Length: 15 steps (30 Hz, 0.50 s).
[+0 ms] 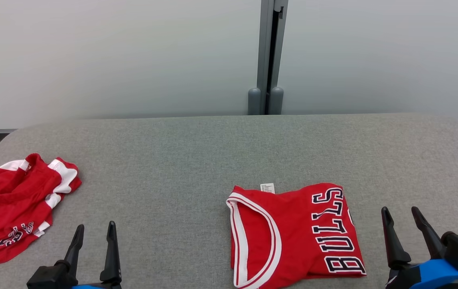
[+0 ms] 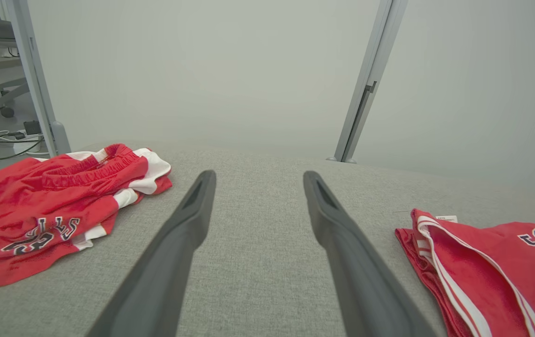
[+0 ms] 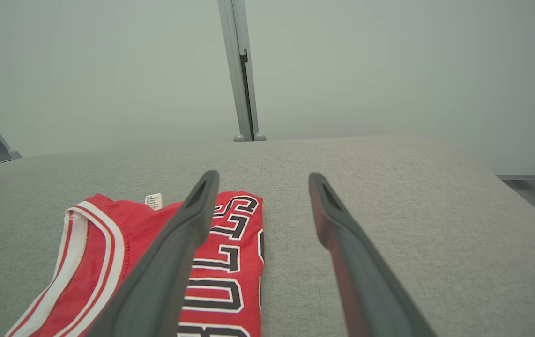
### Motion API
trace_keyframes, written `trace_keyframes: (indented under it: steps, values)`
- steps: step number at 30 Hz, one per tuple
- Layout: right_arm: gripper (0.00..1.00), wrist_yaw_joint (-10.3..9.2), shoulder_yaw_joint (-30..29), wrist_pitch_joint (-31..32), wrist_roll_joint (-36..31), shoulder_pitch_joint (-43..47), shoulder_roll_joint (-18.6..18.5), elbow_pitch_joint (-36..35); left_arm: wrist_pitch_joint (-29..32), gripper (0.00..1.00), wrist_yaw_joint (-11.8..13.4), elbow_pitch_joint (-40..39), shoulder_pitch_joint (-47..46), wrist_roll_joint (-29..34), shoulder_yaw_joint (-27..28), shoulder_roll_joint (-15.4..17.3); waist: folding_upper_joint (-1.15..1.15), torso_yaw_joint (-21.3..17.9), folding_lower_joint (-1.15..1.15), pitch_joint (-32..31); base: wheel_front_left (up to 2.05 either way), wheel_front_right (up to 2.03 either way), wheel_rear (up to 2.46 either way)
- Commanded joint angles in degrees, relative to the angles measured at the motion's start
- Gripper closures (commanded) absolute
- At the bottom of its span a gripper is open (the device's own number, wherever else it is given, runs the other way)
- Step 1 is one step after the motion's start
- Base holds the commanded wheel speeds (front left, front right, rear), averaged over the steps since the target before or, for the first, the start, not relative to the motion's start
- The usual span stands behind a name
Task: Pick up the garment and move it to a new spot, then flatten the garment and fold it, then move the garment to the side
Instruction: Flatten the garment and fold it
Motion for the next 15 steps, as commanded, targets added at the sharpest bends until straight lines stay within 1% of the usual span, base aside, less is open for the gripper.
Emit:
trace_keyframes:
  steps: [1, 15]
  values:
    - [0.00, 0.03, 0.19, -0.03, 0.14, 0.63, -0.14, 0.24, 0.13, 0.00, 0.29, 0.10, 0.64, 0.08, -0.18, 0.42, 0.00, 0.12, 0.01, -0.09, 0.00, 0.00, 0.00]
    - [0.00, 0.03, 1.00, 0.23, 1.65, 0.40, -0.15, 1.41, 0.55, 0.00, 0.93, -0.58, 0.68, -0.31, -0.37, 1.07, 0.00, 0.28, 0.01, -0.16, 0.00, 0.00, 0.00]
